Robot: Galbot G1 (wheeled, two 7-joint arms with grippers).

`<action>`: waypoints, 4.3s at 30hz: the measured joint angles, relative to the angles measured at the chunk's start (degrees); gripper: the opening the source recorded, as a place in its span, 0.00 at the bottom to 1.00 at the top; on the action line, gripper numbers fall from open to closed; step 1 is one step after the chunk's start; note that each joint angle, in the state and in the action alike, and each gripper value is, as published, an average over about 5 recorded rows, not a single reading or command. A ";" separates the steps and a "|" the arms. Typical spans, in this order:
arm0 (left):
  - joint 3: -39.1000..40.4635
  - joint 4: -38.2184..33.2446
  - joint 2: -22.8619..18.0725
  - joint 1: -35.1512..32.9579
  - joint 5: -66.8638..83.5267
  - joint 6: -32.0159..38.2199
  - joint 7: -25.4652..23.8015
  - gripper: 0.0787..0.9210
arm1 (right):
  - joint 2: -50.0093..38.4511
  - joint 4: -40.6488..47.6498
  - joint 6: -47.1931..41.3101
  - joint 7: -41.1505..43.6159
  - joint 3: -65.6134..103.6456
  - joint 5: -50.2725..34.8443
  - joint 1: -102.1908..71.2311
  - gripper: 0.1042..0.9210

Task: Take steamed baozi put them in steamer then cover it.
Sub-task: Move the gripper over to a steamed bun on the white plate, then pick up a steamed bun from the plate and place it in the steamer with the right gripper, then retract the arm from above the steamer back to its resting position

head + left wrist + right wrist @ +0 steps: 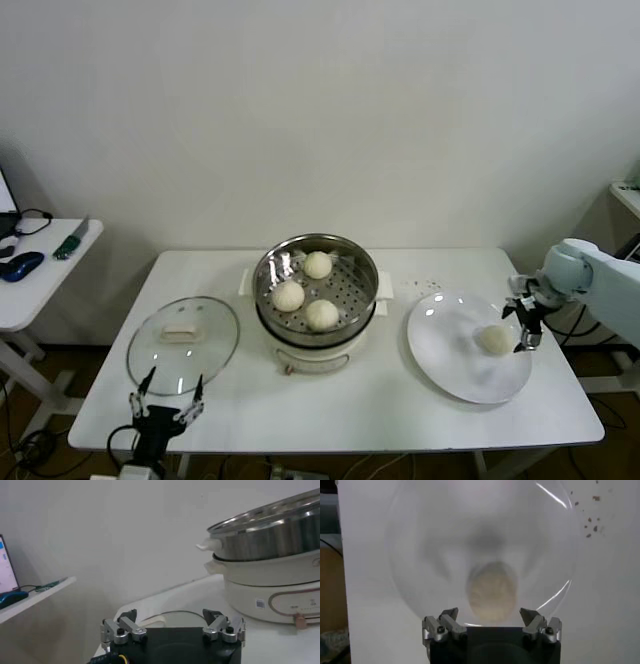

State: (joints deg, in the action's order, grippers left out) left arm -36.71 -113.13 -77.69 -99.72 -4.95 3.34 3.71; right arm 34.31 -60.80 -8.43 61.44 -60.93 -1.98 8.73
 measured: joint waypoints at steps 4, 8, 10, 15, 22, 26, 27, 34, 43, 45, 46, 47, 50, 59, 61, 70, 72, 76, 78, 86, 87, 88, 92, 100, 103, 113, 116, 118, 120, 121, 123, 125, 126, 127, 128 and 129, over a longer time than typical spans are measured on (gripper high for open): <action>0.30 -0.04 -0.51 -0.25 -0.84 0.08 0.07 0.88 | 1.74 2.86 0.79 0.21 2.73 1.63 -2.08 0.88; 0.47 -0.12 -0.98 -0.49 -1.63 0.16 0.09 0.88 | 3.74 5.40 1.29 0.34 4.52 2.63 -3.64 0.88; 0.35 -0.12 -1.06 -0.50 -1.86 0.15 0.10 0.88 | 4.68 6.40 1.43 0.46 5.09 2.97 -4.34 0.88; -0.10 -0.10 -1.11 -0.49 -2.05 0.11 0.13 0.88 | 6.69 8.43 1.77 0.86 6.05 3.88 -5.73 0.88; -0.13 0.03 -1.31 -0.35 -2.30 0.11 0.17 0.88 | 8.41 10.43 2.33 1.35 7.05 5.07 -6.42 0.85; -0.11 -0.09 -1.33 -0.28 -2.41 0.08 0.19 0.88 | 8.54 10.85 2.51 1.65 7.00 5.33 -6.24 0.77; -0.12 -0.10 -1.33 -0.27 -2.42 0.08 0.19 0.88 | 8.54 10.92 2.53 1.70 6.93 5.38 -6.16 0.75; -0.07 0.03 -1.47 0.18 -2.36 0.10 0.28 0.88 | 8.03 10.66 2.28 1.62 5.78 4.64 -4.81 0.72; 0.92 -0.01 -1.58 0.94 -1.51 0.66 0.01 0.88 | 8.60 6.64 0.13 0.57 -3.82 -3.21 5.29 0.74; 1.18 -0.01 -1.51 1.01 -1.17 0.85 -0.05 0.88 | 9.33 5.31 -0.75 0.20 -7.34 -6.40 9.16 0.74; 1.30 -0.03 -1.44 1.00 -0.98 0.92 -0.09 0.88 | 9.79 4.66 -1.20 0.04 -9.09 -8.09 11.18 0.74; 1.42 -0.10 -1.36 0.96 -0.75 0.94 -0.14 0.88 | 10.34 4.00 -1.67 -0.14 -10.90 -9.89 13.28 0.74; 1.85 -0.40 -1.00 0.69 0.10 0.94 -0.33 0.88 | 12.49 2.04 -3.11 -0.75 -16.26 -15.42 19.53 0.74; 3.48 -1.05 -0.44 -0.27 2.49 0.97 -0.52 0.88 | 22.47 -1.08 -7.04 -3.04 -29.23 -32.98 34.43 0.75; 3.87 -1.23 -0.50 -0.47 2.69 1.04 -0.55 0.88 | 25.05 -1.15 -7.61 -3.42 -31.28 -36.13 36.26 0.75; 5.02 -1.96 -0.38 -1.09 3.66 0.95 -0.94 0.88 | 35.84 -0.07 -9.66 -5.31 -37.22 -45.72 39.87 0.76; 5.01 -1.96 -0.24 -1.21 3.83 0.94 -0.95 0.88 | 37.83 0.39 -10.07 -5.80 -38.06 -46.83 39.83 0.76; 4.74 -1.84 0.35 -1.66 4.33 0.99 -0.94 0.88 | 41.31 1.57 -10.67 -6.71 -39.34 -48.22 38.97 0.75; 4.49 -1.76 0.72 -1.71 4.70 1.01 -0.92 0.88 | 42.65 2.24 -10.85 -7.07 -39.75 -48.56 38.22 0.76; 4.43 -1.76 1.25 -0.88 4.95 0.68 -0.84 0.88 | 45.68 4.80 -11.17 -7.74 -40.67 -48.40 34.31 0.76; 4.52 -1.76 1.24 -0.79 4.84 0.65 -0.84 0.88 | 45.96 5.11 -11.16 -7.77 -40.74 -48.27 33.82 0.76; 4.60 -1.75 1.23 -0.70 4.73 0.62 -0.84 0.88 | 46.24 5.40 -11.15 -7.79 -40.80 -48.14 33.35 0.76; 4.73 -1.51 1.21 -0.34 4.41 0.50 -0.84 0.88 | 47.46 6.61 -11.07 -7.84 -40.90 -47.43 31.48 0.76; 4.80 -1.00 1.15 -0.07 3.80 0.35 -0.81 0.88 | 48.73 8.10 -10.82 -7.42 -41.24 -46.18 29.64 0.76; 4.79 -0.98 1.13 -0.08 3.71 0.35 -0.81 0.88 | 48.71 8.16 -10.80 -7.22 -41.43 -45.86 29.42 0.77; 4.82 -1.30 1.06 -0.47 3.49 0.39 -0.71 0.88 | 47.98 7.40 -11.42 -7.29 -41.19 -45.31 29.56 0.86; 4.78 -1.41 1.00 -0.73 3.37 0.47 -0.67 0.88 | 47.61 6.93 -11.57 -7.27 -41.01 -45.26 30.02 0.88; 4.71 -1.53 0.95 -0.83 3.31 0.49 -0.64 0.88 | 47.26 6.43 -11.64 -7.18 -40.79 -45.25 30.49 0.88; 4.66 -1.62 0.89 -0.86 3.28 0.50 -0.59 0.88 | 46.77 5.78 -11.71 -7.04 -40.41 -45.29 31.11 0.88; 4.66 -1.64 0.84 -0.85 3.25 0.50 -0.57 0.88 | 46.48 5.39 -11.73 -6.97 -40.19 -45.31 31.49 0.88; 4.66 -1.64 0.72 -0.78 3.12 0.48 -0.54 0.88 | 45.81 4.50 -11.74 -6.88 -39.72 -45.26 32.32 0.88; 4.67 -1.58 0.51 -0.60 2.88 0.47 -0.45 0.88 | 45.02 3.45 -11.72 -6.96 -39.14 -45.11 33.17 0.88; 4.68 -1.52 0.38 -0.47 2.76 0.47 -0.36 0.88 | 44.54 2.85 -11.70 -7.10 -38.77 -45.00 33.59 0.88; 4.69 -1.45 0.23 -0.31 2.65 0.47 -0.21 0.88 | 44.00 2.21 -11.66 -7.32 -38.34 -44.89 34.02 0.88; 4.69 -1.39 0.08 -0.12 2.53 0.48 -0.03 0.88 | 43.38 1.54 -11.59 -7.64 -37.85 -44.75 34.45 0.88; 4.68 -1.34 -0.05 0.07 2.39 0.49 0.17 0.88 | 42.68 0.84 -11.47 -8.05 -37.32 -44.63 34.86 0.88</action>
State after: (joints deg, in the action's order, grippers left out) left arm -32.03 -114.47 -77.74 -99.65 -2.56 3.83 3.87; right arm 76.99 -59.96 -19.91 53.39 -98.25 -46.61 43.59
